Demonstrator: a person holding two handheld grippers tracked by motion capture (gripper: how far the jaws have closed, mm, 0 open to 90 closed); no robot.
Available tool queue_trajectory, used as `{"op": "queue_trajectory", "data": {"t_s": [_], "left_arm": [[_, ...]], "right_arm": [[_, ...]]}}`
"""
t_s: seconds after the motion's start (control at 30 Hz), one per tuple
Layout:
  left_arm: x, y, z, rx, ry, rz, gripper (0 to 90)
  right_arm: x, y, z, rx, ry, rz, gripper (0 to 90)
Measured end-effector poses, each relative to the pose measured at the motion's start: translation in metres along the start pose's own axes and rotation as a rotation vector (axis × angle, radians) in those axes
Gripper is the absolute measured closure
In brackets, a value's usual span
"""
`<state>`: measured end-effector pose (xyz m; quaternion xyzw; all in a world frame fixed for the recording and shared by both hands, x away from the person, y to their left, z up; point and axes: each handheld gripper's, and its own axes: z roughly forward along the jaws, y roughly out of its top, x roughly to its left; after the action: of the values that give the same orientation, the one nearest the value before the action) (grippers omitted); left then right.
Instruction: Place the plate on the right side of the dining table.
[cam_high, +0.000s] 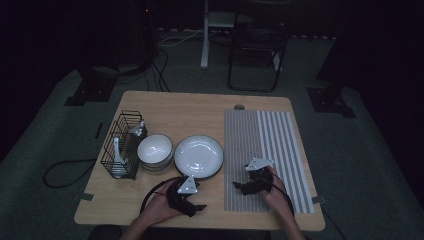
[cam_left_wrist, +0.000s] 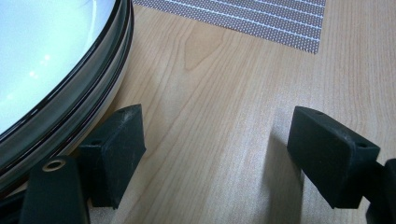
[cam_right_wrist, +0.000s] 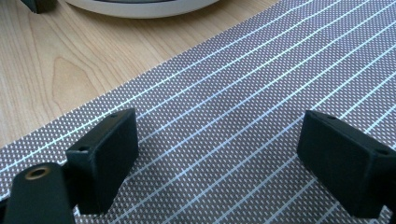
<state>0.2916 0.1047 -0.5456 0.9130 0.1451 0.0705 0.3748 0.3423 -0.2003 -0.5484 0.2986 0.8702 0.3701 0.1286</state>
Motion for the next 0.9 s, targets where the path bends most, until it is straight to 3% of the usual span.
{"op": "queue_trajectory", "data": {"t_s": [0.8, 0.9], "left_arm": [[0.0007, 0.0004, -0.0009, 0.01, -0.003, 0.004, 19.6], [0.0007, 0.0003, -0.001, 0.01, -0.002, 0.003, 19.7]], "right_arm": [[0.0014, 0.0024, -0.0014, 0.02, -0.004, 0.007, 14.1], [0.0038, 0.0052, -0.0057, 0.011, -0.024, -0.004, 14.1]]}}
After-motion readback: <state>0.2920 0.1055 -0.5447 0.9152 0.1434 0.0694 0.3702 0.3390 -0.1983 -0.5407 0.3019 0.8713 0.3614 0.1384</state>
